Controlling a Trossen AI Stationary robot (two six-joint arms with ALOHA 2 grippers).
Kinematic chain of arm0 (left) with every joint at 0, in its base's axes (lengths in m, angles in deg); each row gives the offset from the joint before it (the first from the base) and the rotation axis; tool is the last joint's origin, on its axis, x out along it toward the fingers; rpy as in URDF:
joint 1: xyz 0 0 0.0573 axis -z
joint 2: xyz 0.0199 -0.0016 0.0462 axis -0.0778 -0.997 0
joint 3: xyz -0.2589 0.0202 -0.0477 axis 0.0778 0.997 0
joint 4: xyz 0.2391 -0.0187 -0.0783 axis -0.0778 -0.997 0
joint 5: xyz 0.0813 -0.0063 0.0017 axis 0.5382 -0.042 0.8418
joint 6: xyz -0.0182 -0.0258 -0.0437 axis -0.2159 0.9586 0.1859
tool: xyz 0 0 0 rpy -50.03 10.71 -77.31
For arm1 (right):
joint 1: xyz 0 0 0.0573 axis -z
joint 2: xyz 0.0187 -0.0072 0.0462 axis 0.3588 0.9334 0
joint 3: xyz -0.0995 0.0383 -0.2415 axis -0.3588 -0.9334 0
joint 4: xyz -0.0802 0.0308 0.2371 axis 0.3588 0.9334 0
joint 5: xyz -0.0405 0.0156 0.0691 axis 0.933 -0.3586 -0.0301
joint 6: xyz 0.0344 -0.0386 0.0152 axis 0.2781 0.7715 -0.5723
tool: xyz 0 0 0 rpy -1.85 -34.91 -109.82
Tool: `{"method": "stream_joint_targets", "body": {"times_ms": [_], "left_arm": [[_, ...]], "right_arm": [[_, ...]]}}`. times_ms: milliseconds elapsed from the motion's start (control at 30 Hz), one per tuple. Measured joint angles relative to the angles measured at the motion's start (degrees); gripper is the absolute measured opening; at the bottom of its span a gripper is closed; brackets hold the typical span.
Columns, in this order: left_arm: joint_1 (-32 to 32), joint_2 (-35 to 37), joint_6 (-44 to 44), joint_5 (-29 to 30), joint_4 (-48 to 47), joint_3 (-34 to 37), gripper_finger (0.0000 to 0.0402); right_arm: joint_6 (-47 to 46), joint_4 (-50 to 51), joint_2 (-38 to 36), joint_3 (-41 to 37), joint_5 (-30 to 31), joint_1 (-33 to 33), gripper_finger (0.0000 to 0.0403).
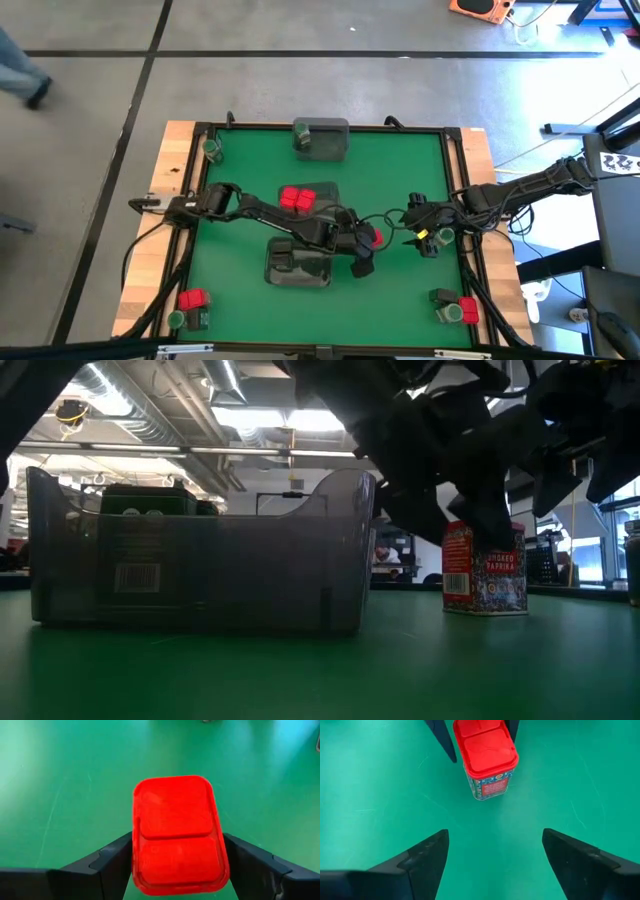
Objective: Sort spices by type
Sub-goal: Put the red seasoning can into the middle gray bin
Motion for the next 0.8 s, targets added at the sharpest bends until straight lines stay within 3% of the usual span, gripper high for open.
{"method": "stream_joint_targets", "body": {"times_ms": [100, 233, 467, 667, 800], "left_arm": [[-0.1, 0.1, 0.7, 0.4, 0.3, 0.0, 0.0264], [-0.1, 0.1, 0.8, 0.9, 0.1, 0.0, 0.0211], [0.1, 0.8, 0.9, 1.3, -0.8, 0.1, 0.0209], [2.3, 8.0, 1.8, 10.8, -7.3, 0.0, 0.0209], [4.4, 12.4, 4.7, 20.9, -15.3, 0.0, 0.0209]], "right_arm": [[0.0, 0.0, 0.0, 0.0, 0.0, 0.0, 0.0319], [0.0, 0.0, 0.0, 0.0, 0.0, 0.0, 0.0319], [0.3, 0.0, 0.0, 0.0, 0.0, 0.0, 0.0319], [0.3, 0.0, 0.0, 0.0, 0.1, 0.0, 0.0319], [0.3, -0.1, 0.0, 0.0, 0.1, 0.0, 0.0319]]}}
